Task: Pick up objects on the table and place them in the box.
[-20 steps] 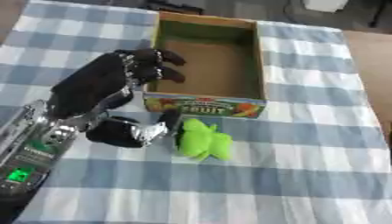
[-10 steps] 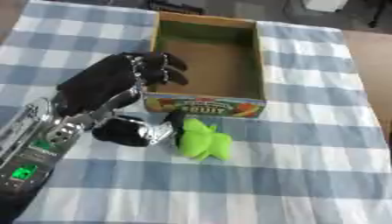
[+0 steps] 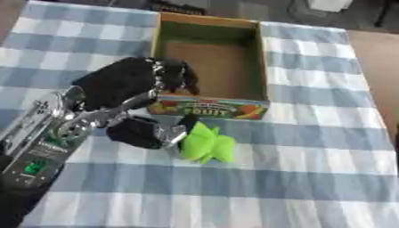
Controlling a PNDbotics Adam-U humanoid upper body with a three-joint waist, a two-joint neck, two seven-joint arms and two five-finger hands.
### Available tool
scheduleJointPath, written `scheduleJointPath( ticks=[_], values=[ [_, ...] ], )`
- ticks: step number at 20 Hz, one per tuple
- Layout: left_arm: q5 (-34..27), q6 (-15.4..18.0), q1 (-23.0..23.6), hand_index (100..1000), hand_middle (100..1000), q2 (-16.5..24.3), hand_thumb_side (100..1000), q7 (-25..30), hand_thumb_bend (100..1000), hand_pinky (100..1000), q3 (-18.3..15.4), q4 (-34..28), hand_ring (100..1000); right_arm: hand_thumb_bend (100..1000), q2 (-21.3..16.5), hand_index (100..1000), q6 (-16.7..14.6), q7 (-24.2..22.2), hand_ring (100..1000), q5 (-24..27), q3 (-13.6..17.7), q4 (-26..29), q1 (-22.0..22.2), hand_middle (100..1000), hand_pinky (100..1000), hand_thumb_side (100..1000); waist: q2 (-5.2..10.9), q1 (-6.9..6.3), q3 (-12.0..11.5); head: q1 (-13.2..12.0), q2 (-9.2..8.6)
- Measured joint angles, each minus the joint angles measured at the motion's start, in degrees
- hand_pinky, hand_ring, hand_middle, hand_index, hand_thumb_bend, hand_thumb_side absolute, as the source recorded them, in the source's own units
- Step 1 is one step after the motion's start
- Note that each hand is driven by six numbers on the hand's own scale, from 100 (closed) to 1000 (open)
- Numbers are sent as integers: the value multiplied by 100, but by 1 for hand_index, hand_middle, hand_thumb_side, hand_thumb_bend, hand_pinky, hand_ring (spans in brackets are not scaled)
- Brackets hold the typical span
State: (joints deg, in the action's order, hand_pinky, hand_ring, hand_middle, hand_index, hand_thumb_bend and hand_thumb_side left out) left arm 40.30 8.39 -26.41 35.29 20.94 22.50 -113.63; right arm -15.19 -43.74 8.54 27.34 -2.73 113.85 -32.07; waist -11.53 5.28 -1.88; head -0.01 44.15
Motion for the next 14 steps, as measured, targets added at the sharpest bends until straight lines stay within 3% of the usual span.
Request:
scheduleJointPath(
  ticks=[9, 14],
  values=[
    [-100, 407, -59, 764, 743, -32, 837, 285, 122, 423, 205, 0, 590, 100, 1, 541, 19, -23, 392, 38, 0, 0, -21, 418, 413, 818, 0, 0, 1, 0, 0],
    [-173, 509, -95, 769, 743, -46, 835, 298, 123, 363, 267, 0, 577, 100, 1, 540, 17, -25, 392, 39, -1, 0, -21, 418, 413, 818, 0, 0, 0, 0, 0]
  ],
)
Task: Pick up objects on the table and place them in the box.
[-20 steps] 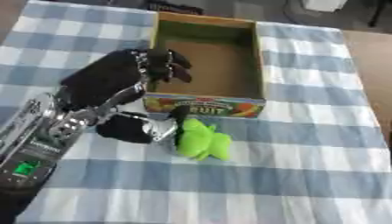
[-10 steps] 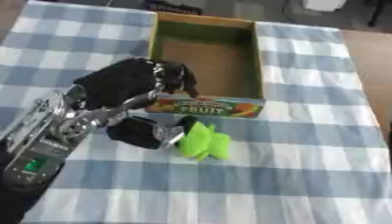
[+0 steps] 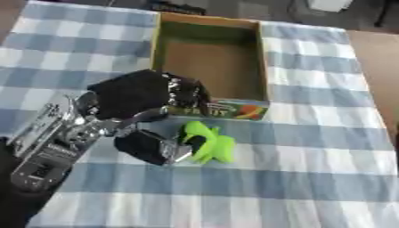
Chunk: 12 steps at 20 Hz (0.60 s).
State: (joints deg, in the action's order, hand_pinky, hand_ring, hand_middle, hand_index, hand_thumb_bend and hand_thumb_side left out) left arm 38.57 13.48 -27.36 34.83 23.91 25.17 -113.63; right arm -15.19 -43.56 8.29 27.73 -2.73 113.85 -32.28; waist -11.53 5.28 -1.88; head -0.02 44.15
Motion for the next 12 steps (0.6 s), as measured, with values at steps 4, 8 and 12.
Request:
scheduleJointPath(
  ticks=[4, 8, 12],
  values=[
    [-104, 39, -7, 771, 743, -15, 834, 20, 123, 340, 34, 0, 572, 100, 0, 540, 4, -6, 392, 1, 0, 0, 0, 418, 413, 818, 0, 0, 0, -2, 0],
    [-187, 44, -7, 777, 746, -49, 838, 59, 120, 325, 48, 0, 566, 100, 0, 540, 10, -13, 392, 2, -1, 0, 0, 418, 413, 818, 0, 0, 0, -3, 0],
    [-366, -5, 1, 794, 751, -56, 854, 167, 109, 306, 109, 0, 551, 100, 0, 540, 10, -14, 392, 2, -1, 0, -1, 418, 413, 818, 0, 0, 0, -3, 0]
  ],
)
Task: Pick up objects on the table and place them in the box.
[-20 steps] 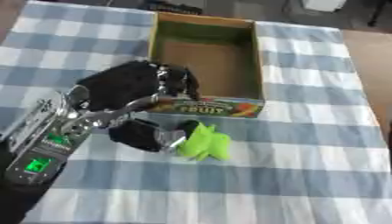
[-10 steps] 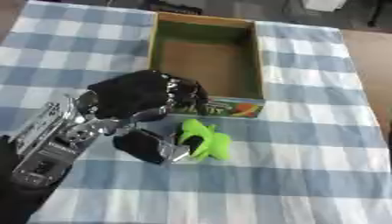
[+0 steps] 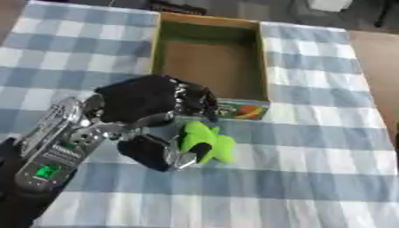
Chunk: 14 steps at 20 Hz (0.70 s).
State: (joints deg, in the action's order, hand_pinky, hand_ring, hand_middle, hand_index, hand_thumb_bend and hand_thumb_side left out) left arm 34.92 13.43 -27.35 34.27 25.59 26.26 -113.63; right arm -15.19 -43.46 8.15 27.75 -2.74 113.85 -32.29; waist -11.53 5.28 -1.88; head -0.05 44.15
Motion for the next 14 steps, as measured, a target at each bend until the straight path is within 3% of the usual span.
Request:
scheduleJointPath(
  ticks=[14],
  values=[
    [-776, -325, 30, 821, 755, -95, 853, 502, 102, 297, 55, 0, 522, 100, 0, 540, 6, -10, 392, 0, -1, 0, -4, 418, 413, 815, 0, 0, 0, 1, 0]
  ],
)
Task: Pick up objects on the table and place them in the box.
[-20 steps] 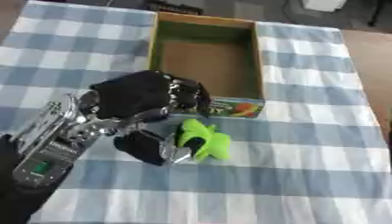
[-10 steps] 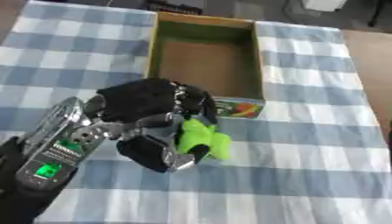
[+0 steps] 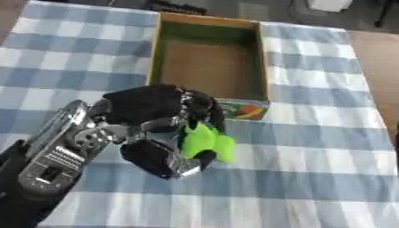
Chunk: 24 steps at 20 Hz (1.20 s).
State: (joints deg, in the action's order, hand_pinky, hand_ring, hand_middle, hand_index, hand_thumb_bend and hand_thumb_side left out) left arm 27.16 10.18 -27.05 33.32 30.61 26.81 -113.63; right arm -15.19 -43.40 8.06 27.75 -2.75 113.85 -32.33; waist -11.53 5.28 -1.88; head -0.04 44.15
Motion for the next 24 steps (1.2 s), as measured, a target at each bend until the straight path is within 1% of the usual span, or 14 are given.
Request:
scheduleJointPath(
  ticks=[1, 3, 4, 5, 6, 7, 8, 9, 11, 12, 13, 14, 21, 24],
  values=[
    [-70, -41, 17, 826, 757, 0, 849, 41, 104, 334, 7, 0, 522, 100, 0, 540, 0, 0, 392, 0, 0, 0, 0, 418, 413, 816, 0, 0, 0, 0, 0],
    [-208, -119, 20, 826, 758, 0, 847, 119, 107, 378, 11, 0, 526, 100, 0, 540, 0, 0, 392, 0, 0, 0, -1, 418, 413, 816, 0, 1, 0, 1, 0],
    [-274, -152, 20, 826, 758, 0, 847, 152, 107, 378, 11, 0, 526, 100, 0, 540, 0, 0, 392, 0, 0, 0, -1, 418, 413, 816, 0, 1, 0, 1, 0],
    [-319, -179, 20, 825, 758, 0, 846, 179, 107, 423, 11, 0, 531, 100, 0, 540, 0, 0, 393, 0, 0, 0, -1, 418, 413, 815, 0, 1, 0, 1, 0],
    [-353, -199, 20, 825, 758, 0, 846, 199, 107, 407, 11, 0, 529, 100, 0, 540, 0, 0, 393, 0, 0, 0, -1, 418, 413, 815, 0, 1, 0, 1, 0],
    [-375, -214, 20, 824, 759, 0, 844, 214, 111, 475, 11, 0, 537, 100, 0, 540, 0, 0, 393, 0, 0, 0, -1, 418, 413, 815, 0, 1, 0, 1, 0],
    [-396, -221, 20, 824, 759, 0, 844, 221, 111, 475, 11, 0, 537, 100, 0, 540, 1, -1, 393, 0, 0, 0, -1, 418, 413, 815, 0, 1, 0, 1, 0],
    [-404, -227, 20, 824, 761, 0, 845, 227, 113, 543, 11, 0, 548, 100, 1, 540, 1, -1, 393, 0, 0, 0, -1, 418, 413, 814, 0, 1, 0, 1, 0],
    [-406, -232, 20, 827, 768, 0, 845, 233, 120, 604, 10, 0, 571, 100, 1, 540, 1, -1, 393, 0, 0, 0, -2, 418, 413, 814, 0, 2, 0, 2, 0],
    [-406, -239, 21, 827, 768, 0, 845, 239, 120, 604, 10, 0, 571, 100, 1, 540, 1, -1, 393, 0, 0, 0, -2, 418, 413, 814, 0, 2, 0, 2, 0],
    [-406, -241, 26, 828, 776, 0, 846, 242, 122, 630, 10, 0, 602, 100, 1, 540, 1, -1, 393, 0, -1, 0, -2, 418, 413, 814, 0, 3, 0, 2, 0],
    [-405, -249, 43, 829, 778, 0, 847, 249, 122, 634, 9, 0, 610, 100, 1, 540, 1, -1, 393, 0, -1, 0, -2, 418, 413, 813, -1, 3, 0, 2, 0],
    [-248, -427, 118, 846, 799, 0, 852, 389, 126, 634, -12, 0, 656, 100, 35, 540, 2, -3, 393, 5, -1, 0, -30, 418, 413, 813, -6, 6, 1, 3, 0],
    [-162, -507, 119, 851, 807, -2, 858, 481, 116, 649, -22, 0, 686, 100, 41, 540, 2, -3, 393, 8, -1, 0, -31, 419, 414, 813, -7, 7, 2, 4, 0]
  ],
)
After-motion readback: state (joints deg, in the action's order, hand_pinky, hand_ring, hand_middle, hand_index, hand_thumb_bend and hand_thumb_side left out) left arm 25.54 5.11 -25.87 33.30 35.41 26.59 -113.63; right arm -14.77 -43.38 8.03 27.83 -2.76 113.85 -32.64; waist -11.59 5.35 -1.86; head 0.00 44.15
